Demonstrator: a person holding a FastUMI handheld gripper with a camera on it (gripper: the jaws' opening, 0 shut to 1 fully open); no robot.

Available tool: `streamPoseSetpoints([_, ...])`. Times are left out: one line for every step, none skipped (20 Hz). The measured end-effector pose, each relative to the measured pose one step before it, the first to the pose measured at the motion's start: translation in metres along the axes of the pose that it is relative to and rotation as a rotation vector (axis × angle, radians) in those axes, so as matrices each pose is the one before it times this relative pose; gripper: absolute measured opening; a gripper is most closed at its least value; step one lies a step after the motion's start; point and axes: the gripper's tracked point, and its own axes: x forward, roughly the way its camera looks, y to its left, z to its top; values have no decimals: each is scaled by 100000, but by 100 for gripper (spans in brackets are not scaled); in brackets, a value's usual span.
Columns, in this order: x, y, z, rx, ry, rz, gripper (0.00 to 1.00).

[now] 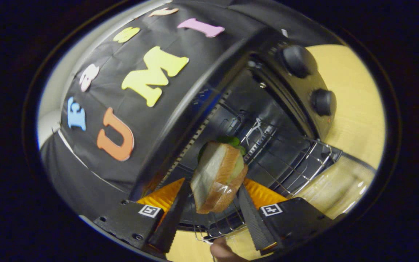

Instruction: Open the toaster oven, put the food inside, and close the toaster oven door.

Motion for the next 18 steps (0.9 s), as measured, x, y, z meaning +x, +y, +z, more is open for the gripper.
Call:
streamPoseSetpoints([-262, 148, -376, -7644, 1190, -1404, 89])
streamPoseSetpoints([-528, 120, -288, -6388, 978, -2550, 99])
streamPoseSetpoints([-139, -200, -224, -6019, 642, -2451, 100])
streamPoseSetpoints([-93, -240, -466, -5323, 930, -1443, 100])
streamPoseSetpoints([-211, -195, -56, -5080, 517, -963, 100])
streamPoseSetpoints([-340, -108, -52, -3948, -204, -25, 100])
streamPoseSetpoints([-380, -200, -129, -3730, -385, -793, 100])
streamPoseSetpoints([-605, -109, -95, -3113, -414, -197, 100])
streamPoseSetpoints([-765, 308, -202, -2473, -213, 1458, 100])
streamPoseSetpoints([-674, 458, 178, -2801, -1670, 1400, 100])
streamPoseSetpoints([-604, 146, 281, -4576, -1872, -528, 100])
streamPoseSetpoints([-509, -171, 64, -8152, -445, -1866, 100])
streamPoseSetpoints([-211, -646, -242, -11457, 1511, -3943, 100])
streamPoseSetpoints([-105, -824, -765, -10894, 3965, -5497, 100])
streamPoseSetpoints([-48, -181, -1069, -8538, 4341, -1993, 100])
streamPoseSetpoints([249, 468, -1652, -6242, 4090, -455, 100])
streamPoseSetpoints([194, 30, -957, -3833, 2237, 201, 100])
streamPoseSetpoints([138, -179, -426, -1610, 1159, 159, 100])
